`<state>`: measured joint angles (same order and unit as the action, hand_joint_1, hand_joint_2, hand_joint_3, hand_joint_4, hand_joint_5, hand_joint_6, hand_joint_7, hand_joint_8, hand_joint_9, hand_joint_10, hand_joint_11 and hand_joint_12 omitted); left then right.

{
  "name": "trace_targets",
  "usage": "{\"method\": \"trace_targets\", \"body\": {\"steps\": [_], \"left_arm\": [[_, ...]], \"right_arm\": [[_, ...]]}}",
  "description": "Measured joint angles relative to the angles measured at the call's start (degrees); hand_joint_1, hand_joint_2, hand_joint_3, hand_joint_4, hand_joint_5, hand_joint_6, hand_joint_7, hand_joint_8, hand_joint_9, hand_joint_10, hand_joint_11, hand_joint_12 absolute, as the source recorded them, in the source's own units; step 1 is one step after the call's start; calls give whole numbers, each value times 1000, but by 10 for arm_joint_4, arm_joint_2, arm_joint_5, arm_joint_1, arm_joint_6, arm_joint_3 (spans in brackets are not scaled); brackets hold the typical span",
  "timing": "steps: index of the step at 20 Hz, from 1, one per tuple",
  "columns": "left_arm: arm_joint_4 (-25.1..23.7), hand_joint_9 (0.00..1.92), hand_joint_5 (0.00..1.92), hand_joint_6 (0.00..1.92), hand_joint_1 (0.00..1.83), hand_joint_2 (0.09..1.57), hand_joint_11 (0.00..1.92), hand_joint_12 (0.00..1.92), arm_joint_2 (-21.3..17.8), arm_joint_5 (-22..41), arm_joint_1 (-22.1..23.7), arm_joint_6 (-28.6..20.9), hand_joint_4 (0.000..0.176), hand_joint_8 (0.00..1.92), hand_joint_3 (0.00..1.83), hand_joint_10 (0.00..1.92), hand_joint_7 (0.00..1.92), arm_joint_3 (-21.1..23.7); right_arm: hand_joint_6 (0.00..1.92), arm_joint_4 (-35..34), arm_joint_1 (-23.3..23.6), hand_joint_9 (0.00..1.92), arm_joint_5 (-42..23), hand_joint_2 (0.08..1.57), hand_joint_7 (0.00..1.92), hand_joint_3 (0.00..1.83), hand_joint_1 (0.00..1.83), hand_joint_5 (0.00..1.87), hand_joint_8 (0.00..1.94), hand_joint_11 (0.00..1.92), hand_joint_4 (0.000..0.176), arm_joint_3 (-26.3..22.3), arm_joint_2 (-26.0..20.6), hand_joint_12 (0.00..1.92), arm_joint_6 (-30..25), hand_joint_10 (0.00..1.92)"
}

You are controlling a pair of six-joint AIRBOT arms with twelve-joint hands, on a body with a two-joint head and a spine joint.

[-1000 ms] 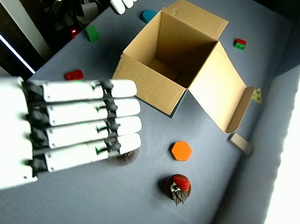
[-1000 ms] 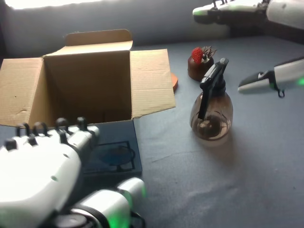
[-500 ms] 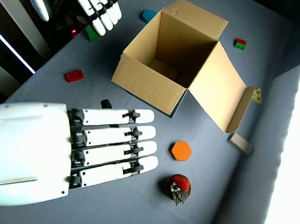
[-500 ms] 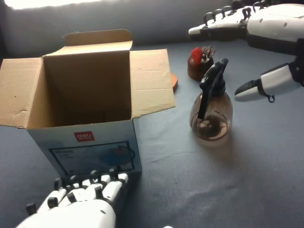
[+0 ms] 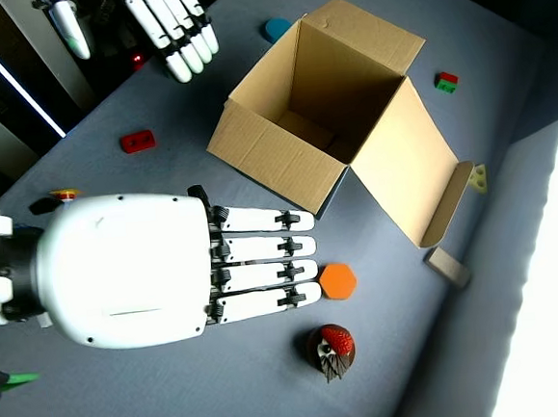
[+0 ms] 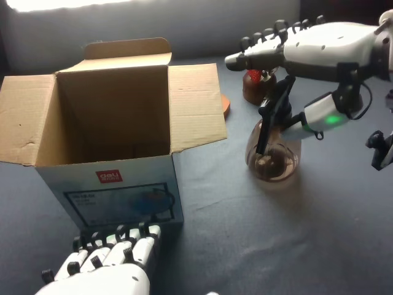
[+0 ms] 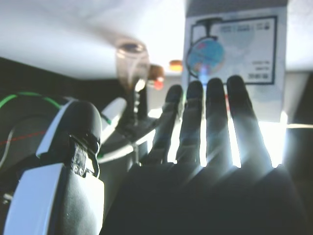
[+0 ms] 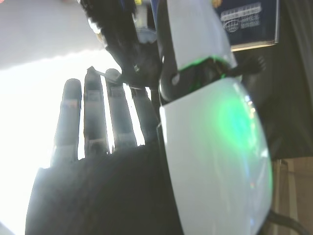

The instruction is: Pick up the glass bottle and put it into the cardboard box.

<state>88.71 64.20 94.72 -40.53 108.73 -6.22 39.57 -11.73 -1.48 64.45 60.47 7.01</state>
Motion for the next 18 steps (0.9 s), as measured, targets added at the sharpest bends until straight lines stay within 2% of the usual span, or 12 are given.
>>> {"method": "trace_targets", "body": {"steps": [7,11,12,16,18], "left_arm": [[-23,65,50,1,111,1243,0,166,-9,-58,-3,-2,0,0,0,1,66,-44],[-34,65,52,2,113,1242,0,164,-32,-97,-23,-8,0,0,0,1,66,-60],[-42,65,53,2,113,1242,0,163,-51,-127,-46,-36,0,0,0,1,66,-67],[-56,65,53,1,115,1244,0,162,-76,-153,-59,-42,0,0,0,1,66,-70],[-57,65,52,1,116,1248,0,161,-77,-181,-59,-43,0,0,0,1,66,-81]], "right_arm": [[4,-1,-13,122,6,983,167,0,1175,152,2,0,0,37,32,172,1,22],[6,-3,-18,123,7,980,169,0,1167,156,3,0,0,48,43,176,2,21],[5,-3,-18,123,6,980,169,0,1163,156,3,0,0,50,45,173,3,20],[4,-5,-21,124,3,979,170,0,1161,155,3,0,0,50,45,172,3,20],[4,-5,-21,124,1,979,169,0,1160,154,2,0,0,50,45,171,3,19]]}}
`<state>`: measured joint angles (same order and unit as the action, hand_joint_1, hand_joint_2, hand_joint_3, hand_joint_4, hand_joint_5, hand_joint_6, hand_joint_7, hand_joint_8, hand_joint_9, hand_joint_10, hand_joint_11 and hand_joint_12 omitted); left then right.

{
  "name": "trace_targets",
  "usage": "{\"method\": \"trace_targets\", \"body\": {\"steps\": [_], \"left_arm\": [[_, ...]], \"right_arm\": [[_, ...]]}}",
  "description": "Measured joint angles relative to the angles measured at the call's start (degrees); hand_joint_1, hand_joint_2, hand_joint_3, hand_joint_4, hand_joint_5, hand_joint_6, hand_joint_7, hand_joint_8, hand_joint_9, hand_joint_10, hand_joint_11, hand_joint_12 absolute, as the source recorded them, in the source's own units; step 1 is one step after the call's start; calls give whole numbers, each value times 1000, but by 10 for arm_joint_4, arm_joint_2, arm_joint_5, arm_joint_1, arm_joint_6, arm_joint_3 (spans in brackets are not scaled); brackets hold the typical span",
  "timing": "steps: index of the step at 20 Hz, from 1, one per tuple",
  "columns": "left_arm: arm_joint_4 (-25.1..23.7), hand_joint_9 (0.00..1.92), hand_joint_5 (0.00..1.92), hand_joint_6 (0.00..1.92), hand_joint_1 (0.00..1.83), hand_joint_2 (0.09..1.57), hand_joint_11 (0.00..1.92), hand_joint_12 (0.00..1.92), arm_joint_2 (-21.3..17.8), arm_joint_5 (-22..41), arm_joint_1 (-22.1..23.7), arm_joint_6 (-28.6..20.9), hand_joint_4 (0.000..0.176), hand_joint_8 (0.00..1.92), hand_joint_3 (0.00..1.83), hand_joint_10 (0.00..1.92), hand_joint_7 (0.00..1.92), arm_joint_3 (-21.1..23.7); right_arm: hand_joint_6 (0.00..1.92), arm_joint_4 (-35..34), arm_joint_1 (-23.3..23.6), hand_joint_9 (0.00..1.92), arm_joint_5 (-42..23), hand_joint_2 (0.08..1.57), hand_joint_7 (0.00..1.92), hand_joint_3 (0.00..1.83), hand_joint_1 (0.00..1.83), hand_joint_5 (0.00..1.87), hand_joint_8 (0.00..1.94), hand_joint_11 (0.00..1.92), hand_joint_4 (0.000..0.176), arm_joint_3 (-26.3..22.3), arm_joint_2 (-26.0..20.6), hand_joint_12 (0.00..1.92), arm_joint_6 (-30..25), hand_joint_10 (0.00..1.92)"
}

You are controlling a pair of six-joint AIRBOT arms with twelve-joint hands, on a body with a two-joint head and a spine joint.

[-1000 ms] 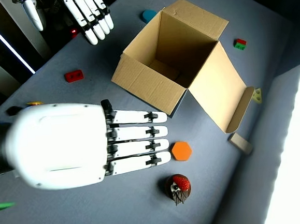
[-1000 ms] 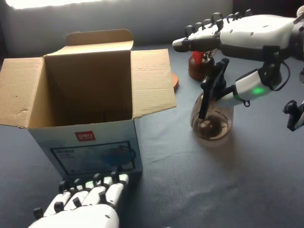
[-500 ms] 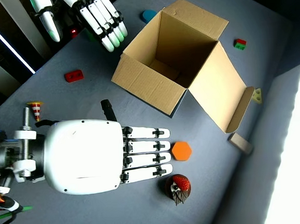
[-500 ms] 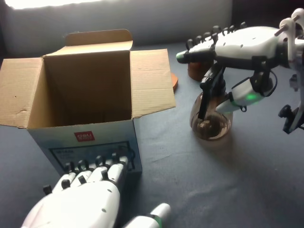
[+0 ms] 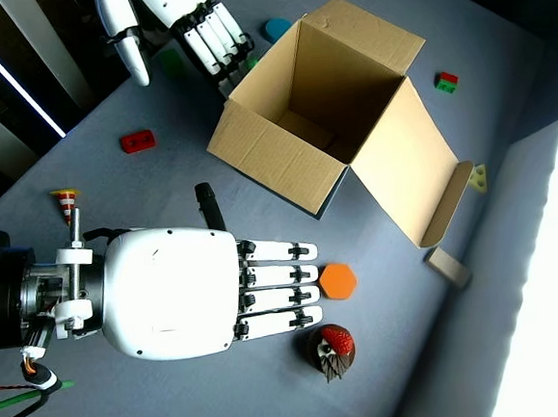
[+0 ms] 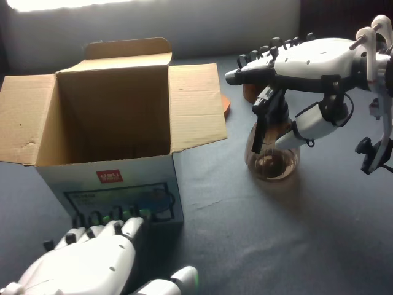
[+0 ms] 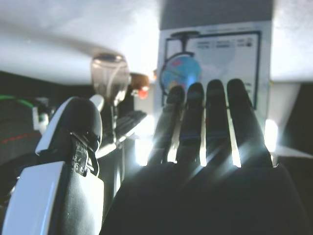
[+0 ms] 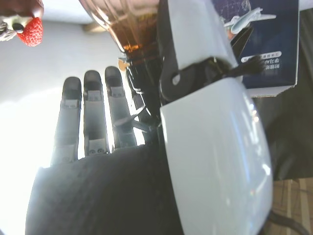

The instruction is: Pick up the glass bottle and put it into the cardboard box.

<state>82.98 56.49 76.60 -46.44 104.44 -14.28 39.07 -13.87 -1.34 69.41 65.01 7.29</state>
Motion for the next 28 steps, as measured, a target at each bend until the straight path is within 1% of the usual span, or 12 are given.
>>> {"method": "trace_targets", "body": {"steps": [14,15,16,17,19,20,21,22,23,24,26,28], "left_arm": [[-10,65,76,9,115,1248,0,118,-9,-101,13,-16,0,1,0,0,69,-39],[-9,65,76,9,115,1250,0,118,-10,-103,13,-16,0,1,1,0,69,-41],[-6,65,77,8,115,1251,0,118,-10,-106,13,-14,0,1,1,0,69,-44],[-6,65,77,8,115,1251,0,118,-11,-109,13,-10,0,1,1,0,69,-45],[-7,65,90,13,115,1252,0,118,-17,-122,14,2,0,1,1,0,70,-48],[-5,64,93,13,115,1252,0,117,-21,-126,14,13,0,2,1,0,72,-50],[-4,64,99,15,114,1252,0,117,-23,-129,14,18,0,4,2,0,77,-50],[-2,64,102,15,114,1253,0,116,-24,-131,14,18,0,5,2,0,80,-50],[-2,67,102,15,114,1254,0,118,-25,-131,14,18,0,5,2,1,81,-50],[-2,67,103,14,114,1255,0,120,-25,-131,14,18,0,4,2,1,81,-50],[-1,67,103,12,115,1258,0,124,-25,-134,16,18,0,3,3,1,81,-54],[1,67,108,14,115,1258,0,125,-27,-140,19,17,0,4,3,1,83,-59]], "right_arm": [[15,2,0,146,3,978,245,0,1158,196,14,0,0,-15,-16,208,0,20],[41,2,0,223,3,973,340,0,1166,281,31,0,0,-16,-16,409,0,47],[73,2,0,386,3,964,530,0,1198,438,43,0,0,-16,-16,936,0,113],[73,2,0,386,3,964,530,0,1198,438,43,0,0,-16,-16,936,0,113],[139,2,-1,533,3,968,781,0,1265,650,54,0,0,-16,-16,1496,0,416],[193,1,-2,574,2,973,895,1,1287,745,78,78,0,-16,-16,1609,0,644],[263,0,-3,622,1,1002,983,10,1272,816,105,195,0,-16,-16,1643,0,827],[924,0,-3,733,-2,1100,1052,0,1234,912,688,390,0,-16,-16,1661,-1,997],[1047,1,-3,833,-4,1110,1060,0,1227,952,837,526,8,-16,-17,1668,0,1083],[1066,-1,-3,895,-7,1109,1079,0,1228,955,871,618,10,-16,-17,1663,-2,1125],[1119,1,-2,783,-12,1127,1097,2,1368,889,861,654,0,-19,-21,1680,0,1356],[1127,2,-2,776,-11,1131,1087,2,1367,881,878,641,0,-26,-28,1684,0,1368]]}}
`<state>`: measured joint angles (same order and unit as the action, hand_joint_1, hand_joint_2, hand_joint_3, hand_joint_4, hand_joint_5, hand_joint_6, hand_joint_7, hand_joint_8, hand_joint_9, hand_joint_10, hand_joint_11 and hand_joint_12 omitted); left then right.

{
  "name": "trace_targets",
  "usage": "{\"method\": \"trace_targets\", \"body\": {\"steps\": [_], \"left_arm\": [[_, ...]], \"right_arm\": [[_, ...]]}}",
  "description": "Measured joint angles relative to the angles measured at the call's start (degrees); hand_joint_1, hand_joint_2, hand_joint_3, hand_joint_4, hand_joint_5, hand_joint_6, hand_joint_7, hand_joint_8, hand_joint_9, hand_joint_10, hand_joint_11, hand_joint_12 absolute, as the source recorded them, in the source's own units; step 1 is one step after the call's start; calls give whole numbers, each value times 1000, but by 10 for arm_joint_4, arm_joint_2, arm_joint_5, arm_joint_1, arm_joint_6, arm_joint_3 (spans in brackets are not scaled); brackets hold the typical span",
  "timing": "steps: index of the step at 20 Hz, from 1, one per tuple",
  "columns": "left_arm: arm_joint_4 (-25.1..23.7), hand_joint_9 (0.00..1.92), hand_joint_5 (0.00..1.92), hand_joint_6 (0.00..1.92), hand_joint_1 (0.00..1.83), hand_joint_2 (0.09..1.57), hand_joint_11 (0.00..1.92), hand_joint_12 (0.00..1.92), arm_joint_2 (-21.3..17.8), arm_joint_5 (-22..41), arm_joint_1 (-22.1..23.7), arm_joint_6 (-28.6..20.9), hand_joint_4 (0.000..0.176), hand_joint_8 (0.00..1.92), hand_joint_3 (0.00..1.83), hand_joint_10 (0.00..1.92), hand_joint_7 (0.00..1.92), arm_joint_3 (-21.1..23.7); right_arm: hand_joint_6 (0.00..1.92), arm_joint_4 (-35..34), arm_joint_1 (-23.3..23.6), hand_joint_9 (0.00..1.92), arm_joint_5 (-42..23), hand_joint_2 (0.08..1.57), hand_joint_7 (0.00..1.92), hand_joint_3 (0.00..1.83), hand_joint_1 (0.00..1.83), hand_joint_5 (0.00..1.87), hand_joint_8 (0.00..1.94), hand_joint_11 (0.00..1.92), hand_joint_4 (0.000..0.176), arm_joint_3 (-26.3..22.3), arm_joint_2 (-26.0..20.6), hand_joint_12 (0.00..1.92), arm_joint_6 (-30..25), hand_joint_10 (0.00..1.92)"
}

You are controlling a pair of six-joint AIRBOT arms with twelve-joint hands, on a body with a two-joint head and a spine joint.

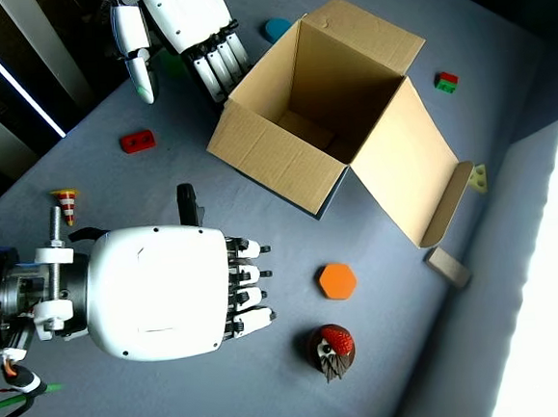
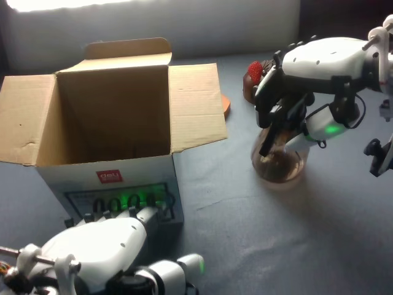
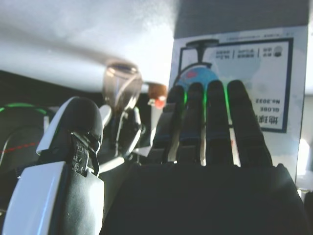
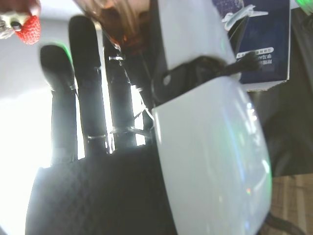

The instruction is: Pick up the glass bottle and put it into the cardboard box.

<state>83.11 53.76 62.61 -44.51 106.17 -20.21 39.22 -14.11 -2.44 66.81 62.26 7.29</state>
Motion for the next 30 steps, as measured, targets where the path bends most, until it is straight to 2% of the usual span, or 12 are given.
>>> {"method": "trace_targets", "body": {"steps": [4,11,16,19,25,27,30], "left_arm": [[-2,67,112,13,117,1259,0,127,0,-2,0,0,0,4,3,1,87,0],[2,67,107,9,117,1259,0,127,0,9,0,-1,0,3,3,1,88,13],[2,65,95,3,105,1261,0,123,-1,12,0,-1,0,2,2,0,89,18],[2,65,87,0,106,1260,0,122,-1,13,0,-2,0,2,2,0,89,18],[2,63,84,0,107,1259,0,121,-1,12,0,-2,0,0,1,0,85,18],[2,62,85,0,107,1259,0,121,-1,12,0,-3,0,0,1,0,85,18],[3,62,85,0,107,1259,0,122,-1,12,0,-5,0,0,1,0,85,18]], "right_arm": [[1133,2,19,771,5,1133,1074,1,1366,886,894,626,0,-21,-26,1679,2,1364],[1137,3,83,766,-13,1135,1071,1,1366,882,901,621,0,-56,-73,1674,-4,1365],[1136,5,122,765,-40,1136,1070,1,1366,878,904,620,0,-71,-105,1672,-5,1369],[1137,8,144,764,-78,1136,1069,1,1366,877,905,619,0,-81,-123,1672,-29,1369],[1136,14,171,765,-127,1136,1070,0,1366,878,904,617,0,-87,-118,1670,-76,1369],[1137,-13,175,766,-162,1136,1070,0,1366,878,904,616,0,-79,-103,1669,-91,1368],[1137,-11,181,766,-170,1136,1070,0,1366,877,903,616,0,-69,-78,1668,-106,1367]]}}
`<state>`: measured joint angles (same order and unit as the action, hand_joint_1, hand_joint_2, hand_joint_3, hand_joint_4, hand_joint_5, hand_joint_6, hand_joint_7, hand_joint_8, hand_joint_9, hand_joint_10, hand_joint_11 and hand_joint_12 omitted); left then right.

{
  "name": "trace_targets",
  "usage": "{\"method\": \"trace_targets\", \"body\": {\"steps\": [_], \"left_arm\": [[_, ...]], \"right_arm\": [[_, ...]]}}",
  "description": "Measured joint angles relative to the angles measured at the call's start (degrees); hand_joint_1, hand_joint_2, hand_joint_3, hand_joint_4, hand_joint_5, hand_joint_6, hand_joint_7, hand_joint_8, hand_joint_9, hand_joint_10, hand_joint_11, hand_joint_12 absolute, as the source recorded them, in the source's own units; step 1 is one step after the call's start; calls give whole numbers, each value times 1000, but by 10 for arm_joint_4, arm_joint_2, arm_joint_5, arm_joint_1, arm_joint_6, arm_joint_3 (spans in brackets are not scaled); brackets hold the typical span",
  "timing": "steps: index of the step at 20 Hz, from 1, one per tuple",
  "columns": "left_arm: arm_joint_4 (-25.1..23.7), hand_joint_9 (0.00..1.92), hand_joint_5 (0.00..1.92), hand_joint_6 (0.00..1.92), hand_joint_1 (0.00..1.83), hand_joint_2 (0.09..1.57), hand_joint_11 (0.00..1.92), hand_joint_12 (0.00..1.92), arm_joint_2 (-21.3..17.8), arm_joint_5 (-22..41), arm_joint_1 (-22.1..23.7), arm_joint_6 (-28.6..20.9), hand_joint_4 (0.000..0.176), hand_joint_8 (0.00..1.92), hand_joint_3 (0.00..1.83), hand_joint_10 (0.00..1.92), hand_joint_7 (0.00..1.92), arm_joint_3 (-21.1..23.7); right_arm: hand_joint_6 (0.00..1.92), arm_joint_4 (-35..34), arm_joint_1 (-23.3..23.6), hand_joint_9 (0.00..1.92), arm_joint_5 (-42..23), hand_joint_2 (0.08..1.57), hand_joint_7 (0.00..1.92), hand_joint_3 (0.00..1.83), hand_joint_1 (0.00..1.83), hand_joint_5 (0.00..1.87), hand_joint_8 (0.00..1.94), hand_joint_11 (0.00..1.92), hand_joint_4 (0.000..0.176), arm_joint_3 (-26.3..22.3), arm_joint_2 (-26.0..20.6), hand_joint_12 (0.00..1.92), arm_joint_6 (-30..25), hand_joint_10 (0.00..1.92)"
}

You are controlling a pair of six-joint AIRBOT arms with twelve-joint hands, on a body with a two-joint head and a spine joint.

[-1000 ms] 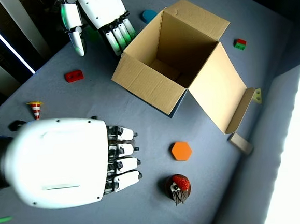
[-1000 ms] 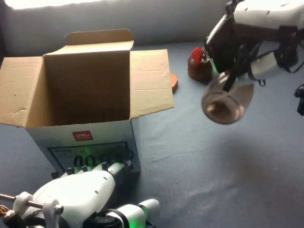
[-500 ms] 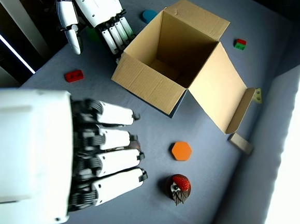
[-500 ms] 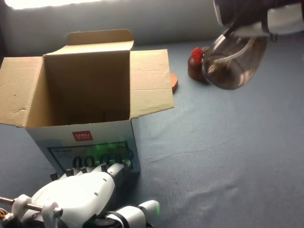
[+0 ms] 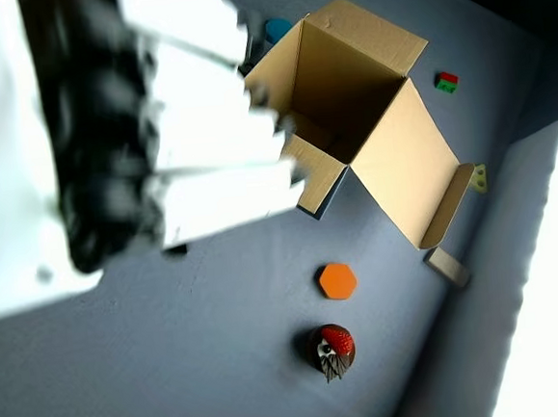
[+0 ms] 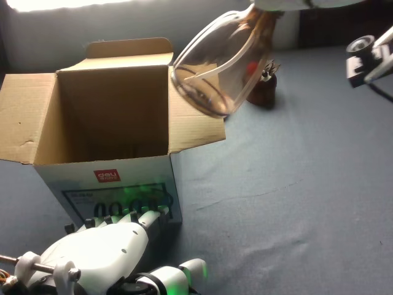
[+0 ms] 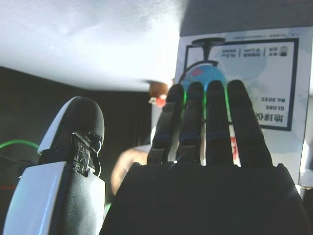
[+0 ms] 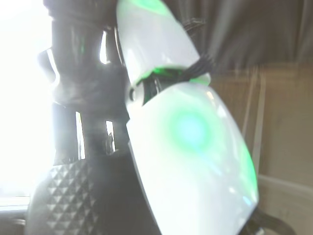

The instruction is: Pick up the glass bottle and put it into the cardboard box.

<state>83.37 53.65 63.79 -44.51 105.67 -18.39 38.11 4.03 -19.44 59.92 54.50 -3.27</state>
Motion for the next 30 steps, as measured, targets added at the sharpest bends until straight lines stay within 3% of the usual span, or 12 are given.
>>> {"method": "trace_targets", "body": {"steps": [3,8,18,22,23,30], "left_arm": [[0,62,85,0,107,1259,0,122,0,0,0,-1,0,0,1,0,86,0],[0,63,95,4,107,1259,0,124,0,1,0,-7,0,2,1,0,89,0],[0,66,102,3,107,1267,0,191,-3,2,-1,-8,0,1,2,1,99,3],[-2,67,103,2,113,1266,0,193,-3,2,-4,-10,0,1,1,1,99,3],[-1,67,103,2,113,1266,0,194,-3,2,-7,-12,0,1,1,1,99,3],[0,75,120,7,111,1267,0,217,-3,1,-9,-12,0,4,1,3,112,3]], "right_arm": [[1138,-20,-3,760,-19,1137,1067,0,1365,882,906,609,0,9,22,1664,10,1367],[1143,-112,-11,753,-39,1140,1060,1,1365,874,925,598,0,26,81,1668,127,1375],[1139,-129,-62,751,-21,1142,1056,1,1365,869,948,599,0,98,244,1668,296,1376],[1140,-148,-66,749,-11,1142,1055,1,1365,868,952,599,0,109,277,1668,363,1376],[1140,-150,-71,748,1,1143,1055,1,1364,868,954,599,0,110,294,1668,407,1377],[1142,-151,-78,744,32,1143,1050,1,1364,874,957,597,0,110,315,1671,466,1378]]}}
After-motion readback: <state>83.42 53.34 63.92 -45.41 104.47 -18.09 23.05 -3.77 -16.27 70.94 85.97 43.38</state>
